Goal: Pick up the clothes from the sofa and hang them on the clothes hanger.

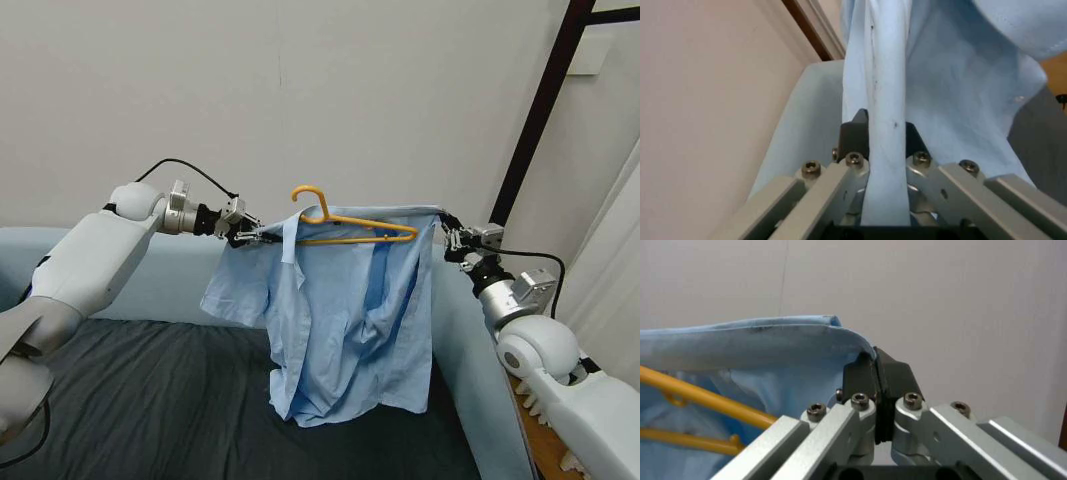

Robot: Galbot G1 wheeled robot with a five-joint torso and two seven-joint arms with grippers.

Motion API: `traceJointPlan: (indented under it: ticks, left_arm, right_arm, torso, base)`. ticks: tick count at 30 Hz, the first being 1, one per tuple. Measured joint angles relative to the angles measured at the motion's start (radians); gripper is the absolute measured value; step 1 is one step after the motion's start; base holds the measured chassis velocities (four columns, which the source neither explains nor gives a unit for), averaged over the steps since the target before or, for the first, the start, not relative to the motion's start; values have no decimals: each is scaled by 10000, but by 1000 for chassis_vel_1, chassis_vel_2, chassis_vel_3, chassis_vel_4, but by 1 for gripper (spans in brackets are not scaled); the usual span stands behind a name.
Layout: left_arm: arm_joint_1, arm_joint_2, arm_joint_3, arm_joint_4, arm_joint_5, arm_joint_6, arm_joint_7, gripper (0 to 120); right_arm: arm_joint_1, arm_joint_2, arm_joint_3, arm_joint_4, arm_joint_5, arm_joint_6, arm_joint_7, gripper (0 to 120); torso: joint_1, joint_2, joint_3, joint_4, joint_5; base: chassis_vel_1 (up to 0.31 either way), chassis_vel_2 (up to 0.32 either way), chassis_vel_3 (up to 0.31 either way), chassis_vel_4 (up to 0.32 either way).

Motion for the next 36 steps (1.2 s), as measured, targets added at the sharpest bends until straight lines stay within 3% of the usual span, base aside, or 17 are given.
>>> traceJointPlan:
  ticks: [7,14,24,30,36]
  left_arm:
    - [-35,-471,-168,431,731,-167,-439,2]
    - [171,-982,-327,595,1279,-287,-888,2]
    - [946,-1096,-382,-36,71,-127,-896,2]
    - [1059,-1028,-363,-129,-35,-228,-1033,2]
    - [971,-1026,-277,-140,-31,-239,-1080,2]
  right_arm:
    - [-165,-166,9,600,-1501,645,-715,0]
    - [-540,-97,-432,1354,-814,1113,-1429,0]
    - [-1878,498,-781,1134,-1328,559,-846,0]
    - [-2804,781,-931,1390,-1483,56,-560,0]
    - [-3222,958,-1067,1436,-1866,252,-1158,0]
  torso:
    - [0,0,0,1,0]
    - [0,0,-1,0,0]
    - [0,0,0,1,1]
    - [0,0,-1,1,-2]
    - [0,0,-1,1,0]
  base:
    - [0,0,0,0]
    - [0,0,0,0]
    - [0,0,0,0]
    - [0,0,0,0]
    - [0,0,0,0]
